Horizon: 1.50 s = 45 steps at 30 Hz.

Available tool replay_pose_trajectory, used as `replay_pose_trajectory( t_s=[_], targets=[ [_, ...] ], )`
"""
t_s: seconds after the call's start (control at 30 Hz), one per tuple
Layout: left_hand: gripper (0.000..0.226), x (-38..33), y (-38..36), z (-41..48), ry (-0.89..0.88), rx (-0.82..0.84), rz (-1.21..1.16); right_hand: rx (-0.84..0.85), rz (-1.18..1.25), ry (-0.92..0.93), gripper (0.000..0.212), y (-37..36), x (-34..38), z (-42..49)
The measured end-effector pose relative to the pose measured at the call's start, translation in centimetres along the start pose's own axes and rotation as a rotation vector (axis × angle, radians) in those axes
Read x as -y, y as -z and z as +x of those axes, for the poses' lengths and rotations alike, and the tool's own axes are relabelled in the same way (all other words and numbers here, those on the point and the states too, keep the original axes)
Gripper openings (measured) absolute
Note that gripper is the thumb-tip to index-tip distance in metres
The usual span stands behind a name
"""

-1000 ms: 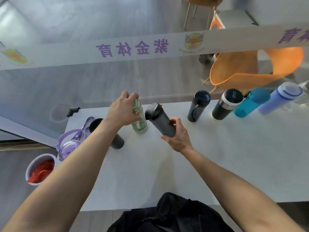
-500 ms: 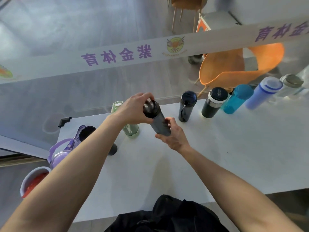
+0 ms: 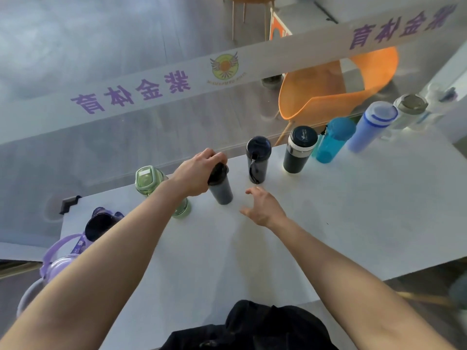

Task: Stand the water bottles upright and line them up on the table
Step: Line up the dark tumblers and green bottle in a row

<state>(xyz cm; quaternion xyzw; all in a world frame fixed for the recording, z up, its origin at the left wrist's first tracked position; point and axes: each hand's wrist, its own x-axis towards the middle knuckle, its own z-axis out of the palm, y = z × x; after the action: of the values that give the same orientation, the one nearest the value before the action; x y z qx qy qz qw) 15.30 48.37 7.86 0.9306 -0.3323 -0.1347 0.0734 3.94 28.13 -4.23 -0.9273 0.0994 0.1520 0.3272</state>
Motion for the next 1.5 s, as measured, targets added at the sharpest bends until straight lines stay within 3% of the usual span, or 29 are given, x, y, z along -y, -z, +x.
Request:
replay_pose_trajectory(
  t_s=[0.17, 0.3, 0.5, 0.73, 0.9, 1.0, 1.13, 1.23, 1.4, 1.5],
  targets=[
    [0.067, -0.6, -0.8, 0.5, 0.092, -0.047, -0.195, 0.162, -0.263, -0.023, 0.056, -0.6, -2.1, -0.4],
    [0.071, -0.3, -0.9, 1.2, 0.16, -0.132, -0.185, 0.261, -0.423, 0.011, 0.024, -1.7, -3.3, -0.7],
    [0.07, -0.2, -0.6, 3.0, 0.26, -0.198, -0.225, 0.293, -0.446, 0.024, 0.04, -1.7, -3.1, -0.1],
    [0.075, 0.4, -0.3, 3.9, 0.28, -0.163, -0.209, 0.269, -0.448, 0.029, 0.043, -1.9, -3.5, -0.2],
    [0.102, -0.2, 0.9, 2.9, 0.257, -0.088, -0.162, 0.255, -0.441, 0.024, 0.049, -1.9, -3.7, -0.6],
    [0.086, 0.0, 3.0, 0.7, 0.252, -0.126, -0.134, 0.252, -0.432, 0.0, 0.052, -2.1, -3.6, -0.8],
    [0.062, 2.2, 6.6, -4.6, 0.303, -0.287, -0.144, 0.191, -0.375, -0.001, 0.041, -2.5, -0.2, -1.5],
    [0.065, 5.2, 8.1, -9.0, 0.385, -0.355, -0.14, 0.08, -0.211, 0.142, 0.042, -3.0, 4.6, -1.8],
    [0.106, 7.6, 7.1, -12.4, 0.484, -0.131, -0.227, 0.006, -0.083, 0.317, 0.03, -4.1, 12.8, -2.1],
    [0.103, 7.4, 5.7, -11.1, 0.412, -0.054, -0.203, 0.017, -0.119, 0.373, 0.029, -5.2, 15.2, -2.7]
  ],
)
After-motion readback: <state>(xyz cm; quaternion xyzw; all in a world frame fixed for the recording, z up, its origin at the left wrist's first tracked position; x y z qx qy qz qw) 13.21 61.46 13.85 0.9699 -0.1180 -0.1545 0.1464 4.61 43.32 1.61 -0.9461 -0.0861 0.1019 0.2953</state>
